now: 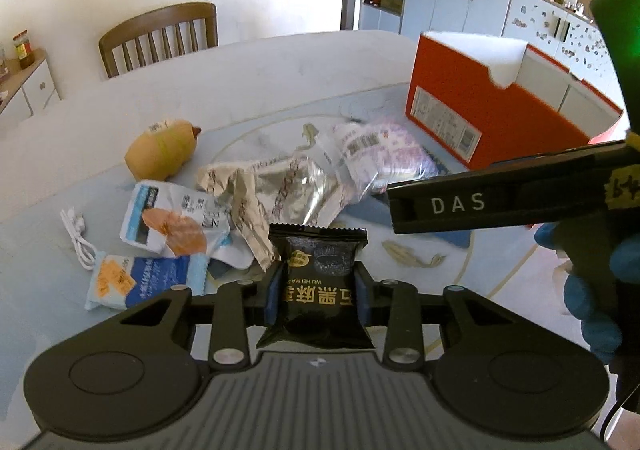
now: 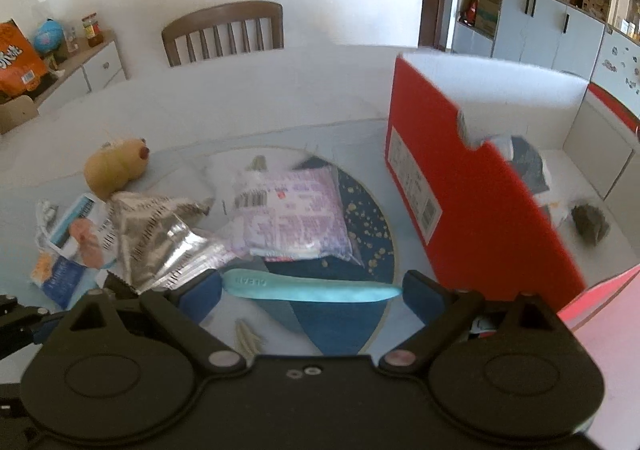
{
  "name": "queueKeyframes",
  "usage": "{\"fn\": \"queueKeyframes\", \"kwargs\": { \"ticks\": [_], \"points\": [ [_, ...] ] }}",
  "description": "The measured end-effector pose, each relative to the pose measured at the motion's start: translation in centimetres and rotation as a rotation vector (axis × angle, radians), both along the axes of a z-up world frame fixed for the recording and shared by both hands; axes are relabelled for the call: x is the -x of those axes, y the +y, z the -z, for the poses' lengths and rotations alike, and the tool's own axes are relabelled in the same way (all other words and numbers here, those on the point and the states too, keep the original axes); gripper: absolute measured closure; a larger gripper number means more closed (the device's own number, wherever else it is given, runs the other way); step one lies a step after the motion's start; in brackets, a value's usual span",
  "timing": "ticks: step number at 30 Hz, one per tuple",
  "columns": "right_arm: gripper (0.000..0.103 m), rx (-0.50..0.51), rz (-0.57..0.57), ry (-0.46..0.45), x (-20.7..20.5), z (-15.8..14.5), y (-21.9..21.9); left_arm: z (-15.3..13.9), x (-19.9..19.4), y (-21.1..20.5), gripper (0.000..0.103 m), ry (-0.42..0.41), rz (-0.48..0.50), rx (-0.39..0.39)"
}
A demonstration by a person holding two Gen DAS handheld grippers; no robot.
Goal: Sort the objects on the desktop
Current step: 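Carry the black packet and teal stick over the shoebox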
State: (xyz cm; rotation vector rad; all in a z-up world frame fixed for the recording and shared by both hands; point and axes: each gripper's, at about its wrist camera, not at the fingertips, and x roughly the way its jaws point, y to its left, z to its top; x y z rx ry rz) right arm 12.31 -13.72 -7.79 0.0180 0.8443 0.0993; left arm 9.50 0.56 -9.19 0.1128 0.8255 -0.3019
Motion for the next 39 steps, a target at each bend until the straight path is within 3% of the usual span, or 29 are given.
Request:
{"fn": "queueKeyframes", "kwargs": {
  "ticks": [22, 39],
  "points": [
    [0.006, -0.007, -0.065, -0.092, 1.9, -8.9, -3.2, -8.3, 0.7, -1.1, 0.069, -0.124, 0.004, 0.047],
    [0.006, -0.006, -0.05, -0.103, 0.8, -9.7, -12.4, -10.3, -0.4, -9.2, 0.069, -0.147, 0.013, 0.039]
  ]
}}
